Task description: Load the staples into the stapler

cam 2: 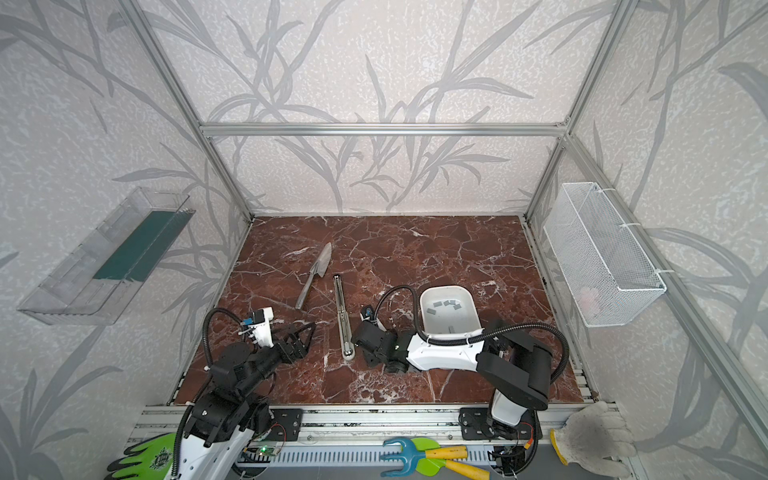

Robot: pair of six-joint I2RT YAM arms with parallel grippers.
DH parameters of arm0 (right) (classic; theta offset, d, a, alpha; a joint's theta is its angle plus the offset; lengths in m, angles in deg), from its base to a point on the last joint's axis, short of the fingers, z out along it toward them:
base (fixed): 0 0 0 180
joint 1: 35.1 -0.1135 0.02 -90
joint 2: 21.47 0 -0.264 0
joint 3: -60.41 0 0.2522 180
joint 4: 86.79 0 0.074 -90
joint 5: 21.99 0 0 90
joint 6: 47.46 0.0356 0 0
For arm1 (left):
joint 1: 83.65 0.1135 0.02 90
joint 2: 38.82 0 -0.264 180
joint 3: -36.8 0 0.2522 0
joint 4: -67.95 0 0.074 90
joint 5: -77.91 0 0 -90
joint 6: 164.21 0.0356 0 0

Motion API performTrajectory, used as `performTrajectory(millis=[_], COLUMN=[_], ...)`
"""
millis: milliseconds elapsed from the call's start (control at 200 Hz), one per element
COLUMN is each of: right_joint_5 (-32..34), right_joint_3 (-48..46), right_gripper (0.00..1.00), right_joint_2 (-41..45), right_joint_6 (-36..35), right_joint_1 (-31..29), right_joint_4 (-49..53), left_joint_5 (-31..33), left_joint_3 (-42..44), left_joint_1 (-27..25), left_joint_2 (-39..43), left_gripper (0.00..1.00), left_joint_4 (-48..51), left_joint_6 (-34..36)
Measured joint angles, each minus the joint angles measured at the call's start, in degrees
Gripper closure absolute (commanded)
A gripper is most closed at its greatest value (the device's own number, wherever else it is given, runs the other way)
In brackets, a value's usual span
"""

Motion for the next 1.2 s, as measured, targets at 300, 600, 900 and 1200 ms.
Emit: performTrajectory(millis=[300, 600, 900, 1200], right_joint_5=[0.4, 0.4, 0.4, 0.7], right_joint_3=[0.0, 0.0, 0.0, 0.0], right_gripper=[0.93, 0.94, 0.93, 0.94], right_joint_2=[0.0, -0.1, -0.5, -0.8], right_joint_6=[-0.5, -0.8, -0.8, -0.8], right_joint_1=[0.0, 0.0, 0.0, 0.0], right_joint_4=[0.0, 0.0, 0.0, -0.1], left_joint_5=[0.0, 0.0, 0.0, 0.0], left_joint_3=[0.0, 0.0, 0.0, 0.0], left_joint_1=[0.0, 0.0, 0.0, 0.0], left_joint_2=[0.0, 0.0, 0.0, 0.0], left_gripper=[0.01, 0.01, 0.01, 0.01], left_joint_4=[0.0, 0.0, 0.0, 0.0], left_joint_6=[0.0, 0.0, 0.0, 0.0])
